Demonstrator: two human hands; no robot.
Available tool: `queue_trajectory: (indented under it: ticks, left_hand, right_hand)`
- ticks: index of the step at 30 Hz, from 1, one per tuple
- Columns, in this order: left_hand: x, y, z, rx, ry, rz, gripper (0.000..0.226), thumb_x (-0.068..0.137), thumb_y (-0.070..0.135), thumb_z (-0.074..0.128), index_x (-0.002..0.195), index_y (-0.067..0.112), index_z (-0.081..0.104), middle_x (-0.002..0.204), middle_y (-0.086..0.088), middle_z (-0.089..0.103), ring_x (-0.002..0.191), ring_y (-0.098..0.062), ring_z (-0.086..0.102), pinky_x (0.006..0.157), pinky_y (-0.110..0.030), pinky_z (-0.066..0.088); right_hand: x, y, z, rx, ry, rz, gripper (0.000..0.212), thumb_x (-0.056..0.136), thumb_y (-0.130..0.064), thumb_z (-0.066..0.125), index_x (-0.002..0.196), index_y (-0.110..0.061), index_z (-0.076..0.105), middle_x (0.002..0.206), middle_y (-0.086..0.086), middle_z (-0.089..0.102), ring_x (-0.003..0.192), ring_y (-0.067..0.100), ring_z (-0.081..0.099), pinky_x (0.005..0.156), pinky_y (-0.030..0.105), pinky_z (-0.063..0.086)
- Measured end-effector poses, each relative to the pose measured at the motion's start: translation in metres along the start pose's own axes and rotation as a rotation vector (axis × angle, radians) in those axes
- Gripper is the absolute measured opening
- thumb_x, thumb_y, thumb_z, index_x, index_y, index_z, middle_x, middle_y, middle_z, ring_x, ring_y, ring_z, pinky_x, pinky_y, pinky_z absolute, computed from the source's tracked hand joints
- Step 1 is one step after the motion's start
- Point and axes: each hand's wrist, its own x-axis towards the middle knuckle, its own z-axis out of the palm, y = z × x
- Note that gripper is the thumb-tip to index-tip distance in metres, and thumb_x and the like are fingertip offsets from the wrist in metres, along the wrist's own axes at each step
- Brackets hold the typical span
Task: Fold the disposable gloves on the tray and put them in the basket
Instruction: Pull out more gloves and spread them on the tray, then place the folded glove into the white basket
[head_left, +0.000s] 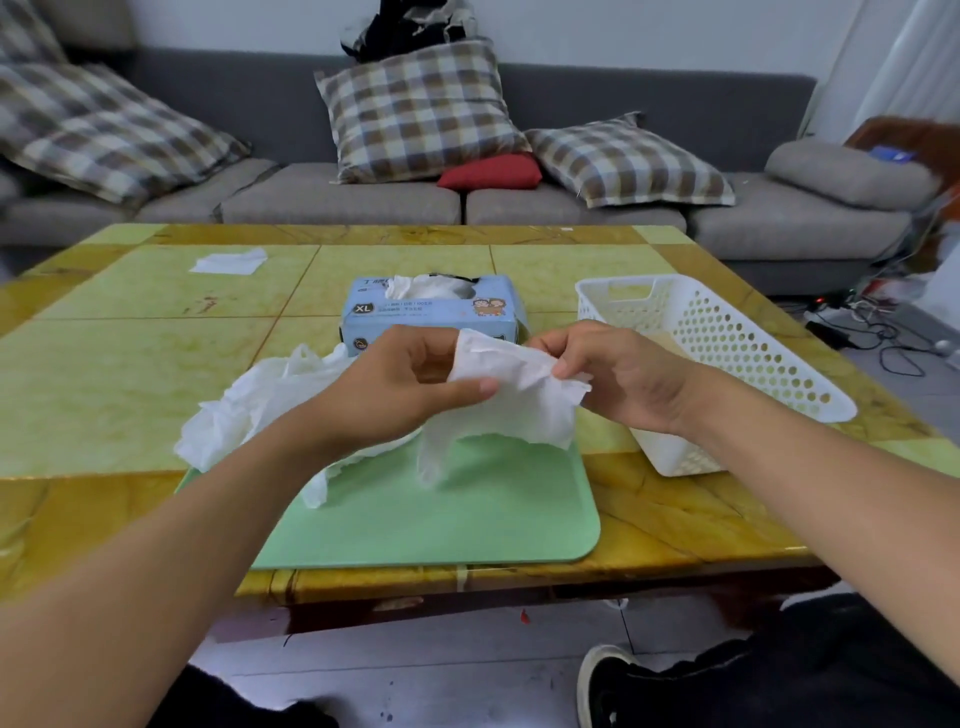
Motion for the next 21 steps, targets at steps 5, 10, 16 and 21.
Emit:
queue_trajectory:
  ticks: [5,10,16,21]
  left_hand:
    - [0.016,0.024,0.012,-0.348,0.291,-0.048,0.022,0.097,0.03,0.064,0.092,0.01,0.072,0.087,-0.012,0.073,0.079,-0.018,0.067,0.073,-0.033,0.055]
    - [0.029,0.039,0.025,-0.475,0.51,-0.055,0.026,0.095,0.027,0.068,0.098,0.001,0.066,0.088,-0.02,0.066,0.078,-0.026,0.062,0.077,-0.045,0.053]
    - [0.038,0.064,0.027,-0.479,0.394,-0.007,0.018,0.095,0.01,0.066,0.113,0.01,0.068,0.095,-0.012,0.076,0.082,-0.023,0.072,0.075,-0.037,0.06]
    - [0.072,0.105,0.045,-0.482,0.327,-0.014,0.015,0.098,0.024,0.064,0.096,0.011,0.072,0.086,-0.004,0.073,0.065,-0.016,0.063,0.057,-0.024,0.051]
  right_hand:
    - [-0.004,-0.027,0.002,0.408,-0.039,-0.11,0.04,0.078,-0.034,0.065,0.106,-0.005,0.067,0.107,0.012,0.065,0.099,0.025,0.063,0.089,0.034,0.05]
    - [-0.01,-0.025,0.013,0.274,0.111,-0.117,0.053,0.087,-0.02,0.064,0.138,-0.005,0.059,0.133,0.017,0.066,0.123,0.032,0.063,0.103,0.042,0.052]
    - [-0.024,-0.044,-0.002,0.311,0.415,-0.218,0.038,0.097,-0.014,0.064,0.129,0.005,0.063,0.123,0.022,0.069,0.104,0.029,0.071,0.085,0.036,0.061]
    - [-0.058,-0.084,-0.04,0.256,0.525,-0.319,0.024,0.094,-0.01,0.066,0.115,0.002,0.069,0.106,0.016,0.075,0.094,0.024,0.074,0.081,0.034,0.06]
